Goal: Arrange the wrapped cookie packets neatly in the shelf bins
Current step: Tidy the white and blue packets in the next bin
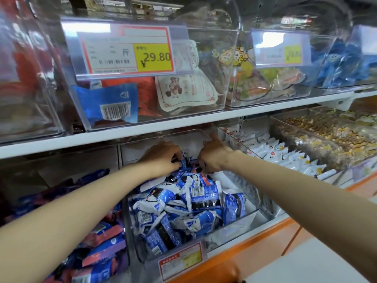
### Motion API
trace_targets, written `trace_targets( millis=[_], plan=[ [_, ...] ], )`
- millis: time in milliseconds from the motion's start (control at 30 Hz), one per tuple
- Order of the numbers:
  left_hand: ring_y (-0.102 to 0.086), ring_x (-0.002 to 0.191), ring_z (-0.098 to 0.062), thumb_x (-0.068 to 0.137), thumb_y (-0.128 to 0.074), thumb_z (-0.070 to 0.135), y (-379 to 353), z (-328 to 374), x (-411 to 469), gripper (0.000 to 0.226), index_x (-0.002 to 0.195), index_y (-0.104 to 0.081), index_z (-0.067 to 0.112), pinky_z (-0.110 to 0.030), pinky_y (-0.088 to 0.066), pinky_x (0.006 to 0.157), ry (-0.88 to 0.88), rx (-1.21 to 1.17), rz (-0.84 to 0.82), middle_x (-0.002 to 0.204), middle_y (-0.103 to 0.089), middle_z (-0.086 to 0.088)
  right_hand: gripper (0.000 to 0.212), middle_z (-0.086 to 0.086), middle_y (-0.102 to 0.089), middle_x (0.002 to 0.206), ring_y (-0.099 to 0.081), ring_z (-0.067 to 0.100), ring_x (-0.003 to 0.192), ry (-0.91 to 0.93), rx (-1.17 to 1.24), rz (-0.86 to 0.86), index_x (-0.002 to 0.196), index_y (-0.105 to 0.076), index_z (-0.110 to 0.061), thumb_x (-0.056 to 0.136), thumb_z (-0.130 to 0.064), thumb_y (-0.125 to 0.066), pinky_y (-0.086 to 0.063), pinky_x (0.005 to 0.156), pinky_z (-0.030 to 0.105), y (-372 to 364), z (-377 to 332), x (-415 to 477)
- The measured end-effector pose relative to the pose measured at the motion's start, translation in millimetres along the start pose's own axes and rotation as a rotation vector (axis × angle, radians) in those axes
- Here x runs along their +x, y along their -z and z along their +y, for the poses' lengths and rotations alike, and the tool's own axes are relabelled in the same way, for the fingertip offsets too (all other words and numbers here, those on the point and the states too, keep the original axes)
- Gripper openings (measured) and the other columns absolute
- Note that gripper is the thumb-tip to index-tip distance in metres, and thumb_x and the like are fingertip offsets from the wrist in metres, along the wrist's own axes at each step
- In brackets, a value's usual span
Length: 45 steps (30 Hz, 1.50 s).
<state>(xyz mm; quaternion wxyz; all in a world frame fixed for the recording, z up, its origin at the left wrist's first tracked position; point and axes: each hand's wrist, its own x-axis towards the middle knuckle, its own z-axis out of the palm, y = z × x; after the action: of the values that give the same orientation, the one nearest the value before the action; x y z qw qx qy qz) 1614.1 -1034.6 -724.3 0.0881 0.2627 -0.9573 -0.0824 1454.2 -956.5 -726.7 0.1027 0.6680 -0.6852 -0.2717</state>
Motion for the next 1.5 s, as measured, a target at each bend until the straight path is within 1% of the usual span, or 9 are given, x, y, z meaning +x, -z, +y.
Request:
trace_targets(
  millis=[100,167,467,567,767,1000,1200,1367,1500],
  plan=[
    [-0.053,0.097,-0.012,0.089,-0.057,0.02,-4.6,0.2,11.1,0.01,0.099,-0.059,0.021,-0.027,-0.042,0.08,0.043,-0.123,0.075,0.099,-0.053,0.009,0.027,-0.002,-0.054,0.075,-0.053,0.021,0.089,-0.007,0.023,0.097,0.071,-0.052,-0.014,0.093,-0.029,-0.055,-0.036,0.104,0.038,-9.7,-15.5,-4.7],
    [-0.054,0.094,-0.012,0.09,-0.056,0.016,-7.2,-0.4,17.4,0.011,0.099,-0.061,0.018,-0.029,-0.045,0.082,0.047,-0.147,0.099,0.095,-0.055,0.008,0.015,0.005,-0.062,0.087,-0.059,0.023,0.088,-0.028,0.147,0.126,0.085,-0.059,-0.01,0.093,-0.022,-0.054,-0.045,0.085,0.031,-14.7,-22.6,-7.8],
    [-0.059,0.099,-0.015,0.085,-0.065,0.024,-29.8,19.2,69.0,0.022,0.107,-0.062,0.02,-0.026,-0.044,0.081,-0.033,-0.225,-0.018,0.11,-0.064,0.003,0.023,0.004,-0.065,0.087,-0.06,0.025,0.089,-0.361,0.512,0.502,0.093,-0.065,-0.018,0.089,-0.04,-0.057,-0.042,0.07,0.029,16.3,25.7,-82.6],
    [-0.056,0.107,-0.021,0.082,-0.069,0.032,-48.8,28.1,83.8,0.036,0.113,-0.06,0.017,-0.029,-0.045,0.085,0.034,-0.175,-0.08,0.116,-0.061,-0.001,0.014,-0.003,-0.065,0.068,-0.062,0.021,0.075,-0.457,0.895,0.643,0.073,-0.064,-0.021,0.082,-0.029,-0.07,-0.046,0.068,0.032,3.5,37.2,-110.2],
    [-0.058,0.101,-0.02,0.086,-0.064,0.021,-52.3,32.8,82.1,0.013,0.098,-0.065,0.019,-0.023,-0.036,0.072,0.056,-0.128,0.08,0.109,-0.064,0.0,0.019,0.007,-0.067,0.065,-0.056,0.008,0.055,-0.486,1.287,0.774,0.068,-0.06,-0.018,0.081,-0.012,-0.072,-0.043,0.058,0.022,-24.0,24.4,-121.4],
    [-0.058,0.08,-0.014,0.083,-0.067,0.015,7.6,41.2,7.3,0.019,0.075,-0.053,0.026,-0.027,-0.046,0.076,0.048,-0.549,0.277,0.078,-0.06,0.008,0.021,-0.001,-0.063,0.061,-0.057,0.018,0.062,-0.446,1.35,0.808,0.068,-0.059,-0.022,0.081,-0.011,-0.071,-0.042,0.062,0.028,-29.0,4.5,-120.8],
    [-0.046,0.06,-0.002,0.076,-0.068,0.035,36.6,16.3,-156.4,0.011,0.076,-0.057,0.031,-0.02,-0.036,0.058,-0.024,-0.609,0.489,0.07,-0.057,0.001,0.012,0.001,-0.069,0.061,-0.062,0.004,0.059,-0.065,1.735,0.758,0.074,-0.06,-0.008,0.081,-0.001,-0.067,-0.047,0.059,0.016,29.0,-45.1,-135.5],
    [-0.056,0.065,-0.011,0.081,-0.071,0.02,52.6,-38.0,-238.0,0.022,0.078,-0.057,0.037,-0.032,-0.046,0.065,0.299,-0.548,0.778,0.077,-0.062,0.009,0.015,0.015,-0.066,0.068,-0.058,0.002,0.051,0.128,1.898,0.63,0.075,-0.057,-0.008,0.085,0.0,-0.064,-0.045,0.054,0.013,91.2,-121.5,-96.4],
    [-0.063,0.075,0.0,0.066,-0.057,0.071,60.1,-106.7,-252.2,0.032,0.086,-0.058,0.047,-0.025,-0.054,0.07,0.485,-0.36,0.665,0.081,-0.065,0.007,0.005,0.015,-0.069,0.085,-0.063,0.011,0.07,0.017,1.712,0.586,0.086,-0.064,-0.015,0.085,-0.015,-0.069,-0.046,0.067,0.022,120.2,-163.0,-48.6]
  ],
)
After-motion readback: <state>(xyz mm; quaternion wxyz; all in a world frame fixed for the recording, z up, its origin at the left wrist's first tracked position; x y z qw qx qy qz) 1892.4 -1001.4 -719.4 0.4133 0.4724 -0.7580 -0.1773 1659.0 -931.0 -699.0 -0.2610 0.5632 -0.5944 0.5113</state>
